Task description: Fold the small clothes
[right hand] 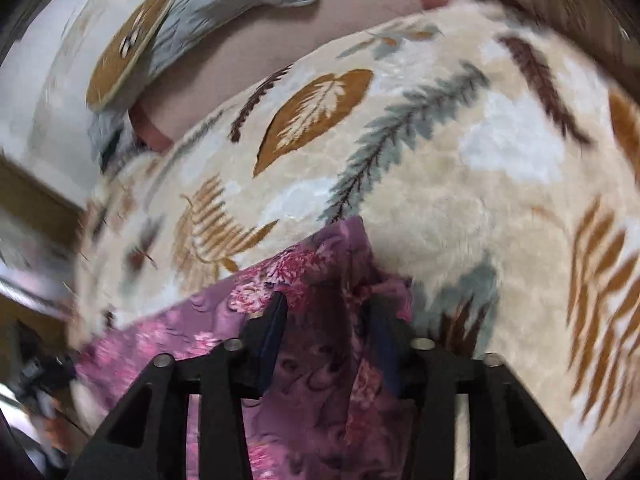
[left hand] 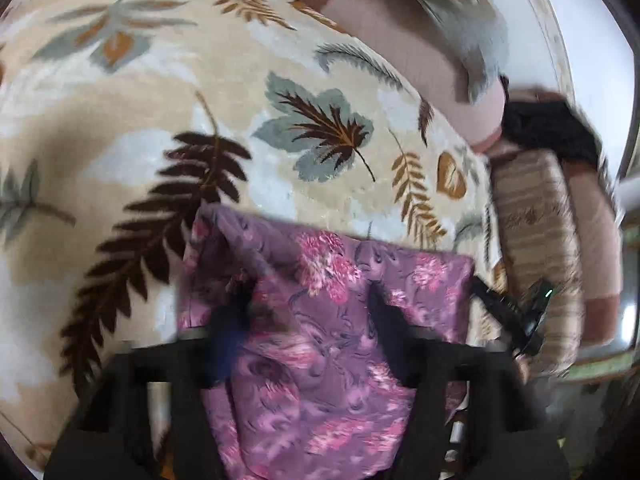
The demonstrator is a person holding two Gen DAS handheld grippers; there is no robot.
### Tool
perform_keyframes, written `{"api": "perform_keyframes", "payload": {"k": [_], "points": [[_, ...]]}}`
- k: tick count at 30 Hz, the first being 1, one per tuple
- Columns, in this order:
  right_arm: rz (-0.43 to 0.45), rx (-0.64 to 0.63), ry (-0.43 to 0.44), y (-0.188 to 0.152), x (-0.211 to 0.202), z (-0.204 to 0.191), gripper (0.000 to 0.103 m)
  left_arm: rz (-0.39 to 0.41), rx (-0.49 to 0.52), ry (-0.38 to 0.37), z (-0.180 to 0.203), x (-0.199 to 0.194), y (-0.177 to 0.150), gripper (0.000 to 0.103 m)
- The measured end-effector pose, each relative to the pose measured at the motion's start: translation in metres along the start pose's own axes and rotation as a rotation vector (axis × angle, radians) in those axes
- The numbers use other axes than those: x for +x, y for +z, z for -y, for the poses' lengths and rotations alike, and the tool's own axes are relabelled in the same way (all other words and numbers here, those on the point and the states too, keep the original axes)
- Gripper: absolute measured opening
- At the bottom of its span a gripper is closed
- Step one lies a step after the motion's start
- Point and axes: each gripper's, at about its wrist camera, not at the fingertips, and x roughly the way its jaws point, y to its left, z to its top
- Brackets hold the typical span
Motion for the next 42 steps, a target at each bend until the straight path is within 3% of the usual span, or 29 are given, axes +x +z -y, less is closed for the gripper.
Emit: {"api": "perform_keyframes", "payload": {"k": [1,4,7,9,10,13,15,18,19,20,21,23,26,28,30,31,32,33,35,38,39,41,42], "points": [[0.0,-0.042,-0.016,0.002,0.001,-0.005,0.002,-0.001,0.023,0.02,0.003,0.002,0.002,0.007],[0.069,-0.099,0.041,0.013,-0.014,-0.019,0.0,0.046,0.021,0.035,0.006,-0.003,0.017,0.006],[0.171,-0.046,0.124,0.026,-0.035,-0.02,0.0,0.127,0.045,0.055,0.008,-0.012,0.03,0.006],[0.172,0.0,0.122,0.032,-0.032,-0.016,0.0,0.125,0.041,0.091,0.002,-0.004,0.037,0.006],[0.153,0.013,0.1,0.033,-0.026,-0.012,0.001,0.087,0.021,0.096,-0.007,0.004,0.038,0.006],[0.097,0.065,0.063,0.027,-0.013,0.003,0.012,0.026,-0.037,0.063,-0.028,0.014,0.03,0.006],[0.064,0.106,0.082,0.022,-0.006,0.016,0.033,0.024,-0.041,0.042,-0.036,0.01,0.022,0.006],[0.032,0.097,0.093,0.017,0.006,0.017,0.043,0.024,-0.057,-0.005,-0.04,0.002,0.019,0.008],[0.003,0.083,0.106,0.016,0.012,0.013,0.045,0.023,-0.065,-0.019,-0.04,0.001,0.019,0.015],[-0.012,0.061,0.101,0.015,0.017,0.008,0.041,0.022,-0.073,-0.037,-0.038,-0.001,0.02,0.02],[0.002,0.002,0.055,0.014,0.018,-0.001,0.007,0.021,-0.076,-0.052,-0.037,-0.001,0.02,0.03],[0.044,-0.085,0.035,0.016,0.012,-0.016,0.007,0.028,-0.067,-0.065,-0.028,-0.003,0.021,0.033],[0.182,-0.02,0.142,0.026,-0.018,-0.013,0.006,0.054,0.0,-0.008,-0.014,-0.004,0.019,0.033],[0.206,0.057,0.171,0.033,-0.018,0.0,0.006,0.052,0.028,0.059,-0.011,0.003,0.019,0.033],[0.134,0.045,0.062,0.033,0.008,0.005,0.006,-0.005,0.024,0.175,-0.018,0.02,0.02,0.03],[0.057,0.029,-0.05,0.03,0.028,0.008,0.004,-0.036,0.018,0.226,-0.023,0.028,0.019,0.026],[0.017,0.019,-0.128,0.027,0.038,0.01,0.005,-0.043,0.005,0.22,-0.027,0.028,0.017,0.025],[0.045,0.011,-0.118,0.024,0.033,0.011,0.007,-0.038,-0.027,0.184,-0.033,0.022,0.014,0.025],[0.096,0.05,-0.115,0.019,0.012,0.012,0.021,0.0,-0.051,0.139,-0.036,0.0,0.007,0.025],[0.144,0.053,0.074,0.0,-0.027,0.007,0.024,0.067,-0.012,0.096,-0.025,-0.031,-0.013,0.025],[0.146,0.037,0.116,-0.009,-0.033,0.004,0.031,0.072,0.002,0.058,-0.018,-0.036,-0.019,0.028],[0.118,-0.007,0.158,-0.029,-0.036,-0.005,0.041,0.066,0.032,0.007,-0.002,-0.038,-0.041,0.036],[0.082,-0.033,0.148,-0.044,-0.031,-0.009,0.04,0.057,0.04,0.011,0.002,-0.035,-0.05,0.04]]}}
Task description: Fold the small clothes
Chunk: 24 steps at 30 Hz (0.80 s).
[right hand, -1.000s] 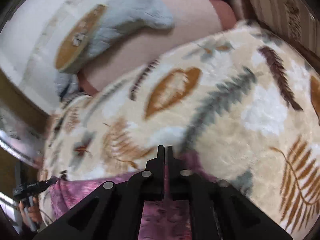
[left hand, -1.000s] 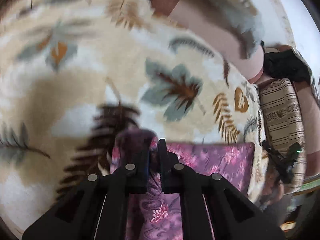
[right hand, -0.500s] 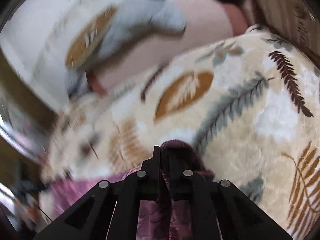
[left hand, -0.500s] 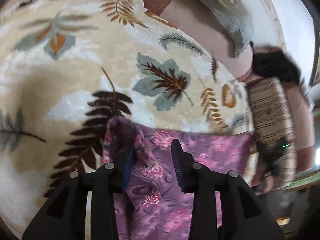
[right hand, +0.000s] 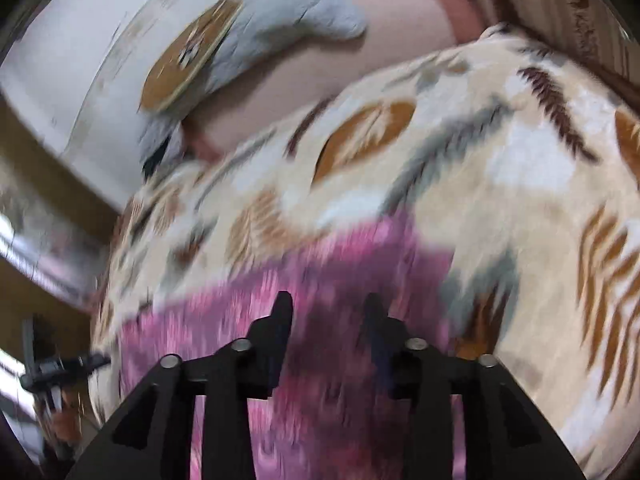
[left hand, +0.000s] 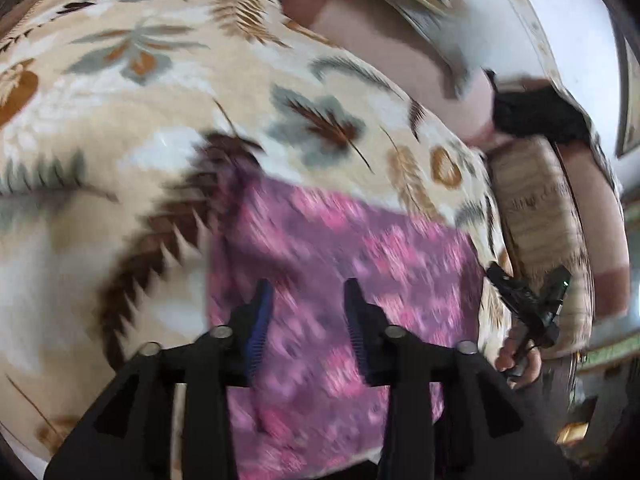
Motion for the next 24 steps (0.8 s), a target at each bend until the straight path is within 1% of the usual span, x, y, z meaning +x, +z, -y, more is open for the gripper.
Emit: {"api": "perform_keyframes", "payload": {"k": [2,3,4,5,6,8,9,10,11,13,16,18,20,21,22,23,24], "points": [[-0.085,-0.048,-0.062,-0.023,0.012,-0.002,0.037,-0.036,-0.014,-0.009,0.004,0.009,-0.021,0.04],[-0.105,-0.071,-0.08,-0.034,0.012,-0.002,0.035,-0.052,-0.034,-0.019,0.002,0.011,-0.03,0.04],[-0.094,-0.079,-0.073,-0.041,0.005,-0.003,0.036,-0.061,-0.055,-0.028,0.001,0.012,-0.037,0.04],[-0.083,-0.077,-0.059,-0.045,-0.004,-0.004,0.04,-0.06,-0.077,-0.051,-0.001,0.006,-0.048,0.04],[-0.076,-0.066,-0.05,-0.049,-0.015,-0.002,0.04,-0.056,-0.088,-0.062,-0.002,0.002,-0.056,0.04],[-0.069,-0.043,-0.034,-0.055,-0.032,0.004,0.04,-0.044,-0.1,-0.084,-0.002,-0.008,-0.073,0.05],[-0.058,-0.016,-0.022,-0.058,-0.042,0.011,0.042,-0.038,-0.111,-0.101,-0.002,-0.012,-0.083,0.06],[-0.053,0.01,-0.017,-0.062,-0.049,0.016,0.044,-0.038,-0.116,-0.115,-0.001,-0.013,-0.09,0.067],[-0.051,0.045,-0.016,-0.064,-0.054,0.024,0.045,-0.048,-0.126,-0.131,0.001,-0.009,-0.098,0.068],[-0.046,0.119,-0.025,-0.073,-0.064,0.039,0.045,-0.076,-0.129,-0.148,0.004,0.001,-0.105,0.068],[-0.036,0.227,0.005,-0.084,-0.073,0.057,0.047,-0.114,-0.196,-0.14,-0.003,0.023,-0.107,0.068],[-0.046,0.255,0.014,-0.09,-0.07,0.061,0.048,-0.129,-0.248,-0.168,-0.009,0.034,-0.107,0.068],[-0.068,0.26,0.034,-0.094,-0.062,0.06,0.048,-0.12,-0.292,-0.193,-0.011,0.035,-0.105,0.068],[-0.103,0.252,0.056,-0.096,-0.053,0.058,0.047,-0.114,-0.3,-0.194,-0.011,0.034,-0.104,0.064],[-0.13,0.246,0.054,-0.097,-0.045,0.056,0.043,-0.105,-0.303,-0.189,-0.01,0.032,-0.103,0.042],[-0.137,0.236,0.052,-0.098,-0.043,0.053,0.022,-0.102,-0.295,-0.185,-0.009,0.03,-0.103,0.027],[-0.134,0.206,0.057,-0.097,-0.042,0.047,0.008,-0.105,-0.289,-0.187,-0.007,0.028,-0.103,0.007]]}}
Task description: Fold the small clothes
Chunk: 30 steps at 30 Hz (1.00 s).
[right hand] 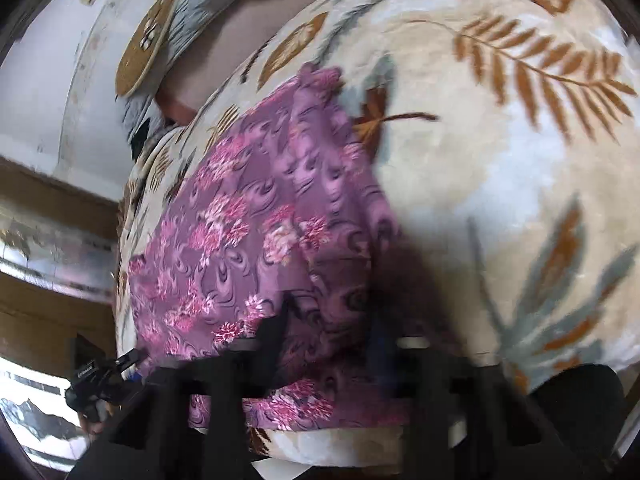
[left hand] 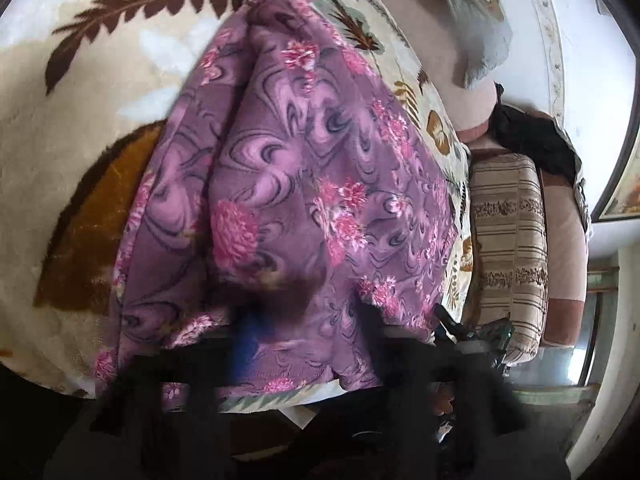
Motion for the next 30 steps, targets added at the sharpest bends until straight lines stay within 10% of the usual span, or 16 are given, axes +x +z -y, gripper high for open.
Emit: {"api": "perform_keyframes", "payload": {"k": [6,12,17,21,24,30], "points": [[0.135,-0.072,0.043,-0.001,-0.042,-0.015,0.008,0.049,0.044,0.062,0.003,-0.019,-0.021,0.007],[-0.007,-0.012,-0.067,-0.011,-0.01,0.012,0.014,-0.002,-0.057,0.068,-0.035,-0.009,-0.029,0.008],[0.139,-0.093,-0.159,0.001,-0.048,-0.014,0.025,0.084,0.134,0.051,-0.005,-0.053,-0.034,0.009],[0.26,-0.166,-0.08,0.017,-0.053,-0.046,0.044,0.185,0.23,0.031,0.03,-0.07,-0.007,0.042],[0.228,-0.213,-0.068,0.02,-0.024,-0.065,0.044,0.21,0.259,0.047,0.05,-0.053,0.02,0.044],[0.197,-0.356,-0.237,-0.008,0.035,-0.069,0.051,0.134,0.264,0.325,0.031,0.014,0.04,0.042]]}}
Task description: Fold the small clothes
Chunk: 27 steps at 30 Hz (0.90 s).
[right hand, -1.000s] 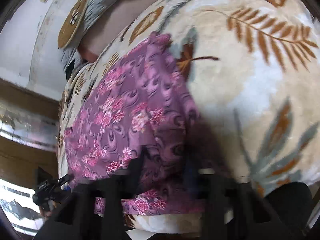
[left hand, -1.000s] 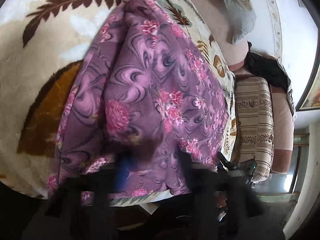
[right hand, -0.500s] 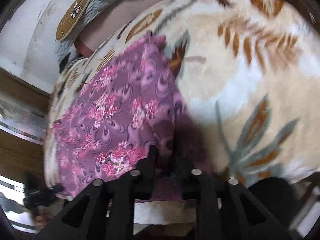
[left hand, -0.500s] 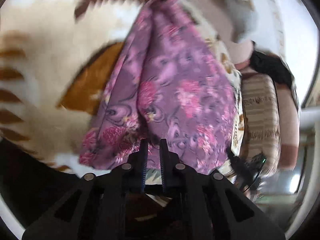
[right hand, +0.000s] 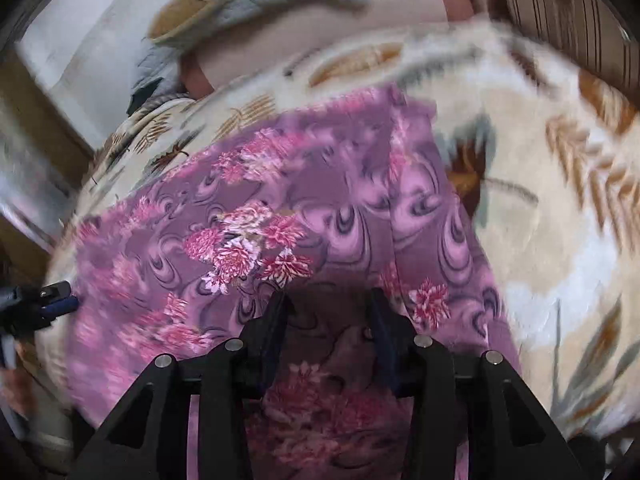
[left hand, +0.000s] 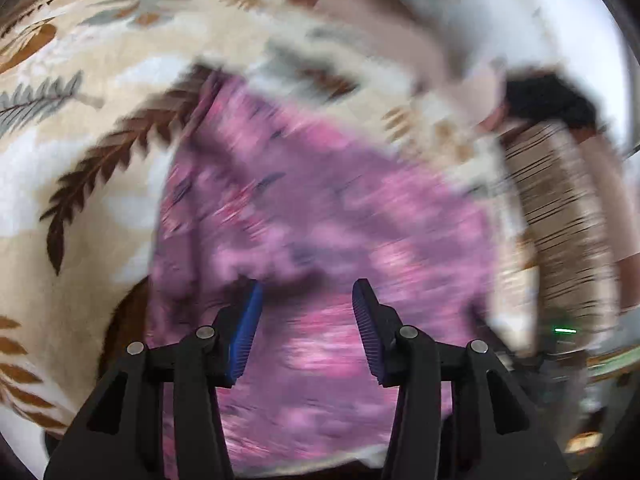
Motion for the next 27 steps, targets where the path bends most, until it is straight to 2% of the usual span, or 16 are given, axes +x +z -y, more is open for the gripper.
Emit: {"api": "perform_keyframes", "payload": {"k": [1,3,4,6,9,11,12,14,15,16,19,21,23,24,26,27], "points": [[0.003,-0.051,-0.019,-0.003,0.0,-0.008,0.056,-0.015,0.014,0.03,-0.002,0.009,-0.004,0.039],[-0.002,-0.162,-0.06,-0.007,0.004,-0.024,0.076,0.034,0.069,0.042,0.003,0.002,-0.011,0.041],[-0.005,-0.202,-0.08,-0.007,0.007,-0.031,0.078,0.033,0.08,0.047,0.005,-0.001,-0.012,0.043],[-0.008,-0.189,-0.084,-0.004,0.01,-0.032,0.088,0.01,0.082,0.039,0.006,-0.003,-0.013,0.044],[-0.029,-0.189,-0.074,0.001,0.017,-0.036,0.097,-0.011,0.054,-0.031,0.006,-0.009,-0.018,0.044],[-0.052,-0.211,-0.08,0.002,0.019,-0.041,0.096,-0.02,0.044,-0.089,0.011,-0.014,-0.018,0.044],[-0.072,-0.21,-0.077,0.008,0.018,-0.041,0.09,-0.022,0.044,-0.108,0.014,-0.017,-0.017,0.044],[-0.018,-0.169,-0.078,0.022,0.007,-0.039,0.086,-0.012,0.065,-0.129,0.031,-0.021,-0.01,0.044],[0.039,-0.139,-0.105,0.034,0.0,-0.032,0.089,0.007,0.092,-0.132,0.041,-0.024,-0.006,0.048],[0.072,-0.117,-0.119,0.045,-0.003,-0.027,0.089,0.022,0.115,-0.123,0.048,-0.026,-0.002,0.054],[0.106,-0.03,-0.102,0.076,0.0,-0.01,0.088,0.058,0.162,-0.038,0.064,-0.016,0.012,0.058],[0.065,-0.009,-0.106,0.084,0.016,-0.005,0.088,0.033,0.15,0.009,0.06,0.005,0.02,0.058],[-0.063,-0.012,-0.213,0.078,0.05,0.002,0.09,-0.019,0.114,0.073,0.044,0.035,0.02,0.056],[-0.142,-0.023,-0.246,0.071,0.069,0.006,0.096,-0.01,0.115,0.065,0.042,0.039,0.02,0.057],[-0.077,-0.005,-0.241,0.071,0.062,0.009,0.097,0.005,0.144,0.075,0.048,0.032,0.021,0.057],[-0.079,0.015,-0.255,0.073,0.055,0.008,0.092,-0.002,0.15,0.08,0.05,0.028,0.021,0.057]]}}
